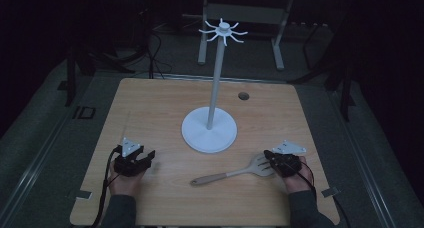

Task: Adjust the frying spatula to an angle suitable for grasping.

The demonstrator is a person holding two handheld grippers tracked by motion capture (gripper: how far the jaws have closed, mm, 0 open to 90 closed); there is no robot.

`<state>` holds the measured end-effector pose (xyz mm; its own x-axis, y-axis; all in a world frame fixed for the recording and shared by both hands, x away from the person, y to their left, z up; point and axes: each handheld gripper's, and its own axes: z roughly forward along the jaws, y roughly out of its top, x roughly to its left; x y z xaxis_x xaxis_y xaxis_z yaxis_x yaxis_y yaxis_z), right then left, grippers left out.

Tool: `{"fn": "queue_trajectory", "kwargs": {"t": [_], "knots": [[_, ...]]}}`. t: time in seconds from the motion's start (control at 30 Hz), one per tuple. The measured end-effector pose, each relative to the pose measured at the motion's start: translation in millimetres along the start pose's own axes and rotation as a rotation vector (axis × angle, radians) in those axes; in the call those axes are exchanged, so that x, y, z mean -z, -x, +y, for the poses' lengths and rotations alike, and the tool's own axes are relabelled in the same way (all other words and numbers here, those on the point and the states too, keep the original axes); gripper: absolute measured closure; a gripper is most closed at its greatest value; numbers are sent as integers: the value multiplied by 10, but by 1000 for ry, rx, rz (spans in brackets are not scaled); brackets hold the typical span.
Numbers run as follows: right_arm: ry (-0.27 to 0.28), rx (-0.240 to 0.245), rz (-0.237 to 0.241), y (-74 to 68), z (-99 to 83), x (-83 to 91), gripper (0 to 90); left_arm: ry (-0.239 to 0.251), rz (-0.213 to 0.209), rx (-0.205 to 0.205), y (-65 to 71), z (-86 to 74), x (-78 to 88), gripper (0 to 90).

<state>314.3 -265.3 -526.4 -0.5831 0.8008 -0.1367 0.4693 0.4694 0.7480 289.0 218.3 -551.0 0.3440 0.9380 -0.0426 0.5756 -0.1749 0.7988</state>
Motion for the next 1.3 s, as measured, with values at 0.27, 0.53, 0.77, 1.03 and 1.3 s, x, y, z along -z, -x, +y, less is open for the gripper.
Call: {"fn": "queue_trajectory", "kwargs": {"t": [0.27, 0.53, 0.77, 1.03, 1.3], "knots": [[-66, -1, 10, -34, -97, 5, 896, -3, 4, -3, 5, -1, -6, 492], [-87, -9, 25, -95, -231, 97, 886, -1, 13, 0, 5, -4, -4, 489], [-106, 0, 48, -170, -307, 174, 879, 2, 14, 4, -1, -8, -3, 488], [-118, 35, 83, -253, -225, 205, 822, 4, 12, 1, 1, -9, -5, 488], [-108, 84, 128, -396, 17, 103, 761, 0, 9, 1, -2, -10, -11, 485]]}}
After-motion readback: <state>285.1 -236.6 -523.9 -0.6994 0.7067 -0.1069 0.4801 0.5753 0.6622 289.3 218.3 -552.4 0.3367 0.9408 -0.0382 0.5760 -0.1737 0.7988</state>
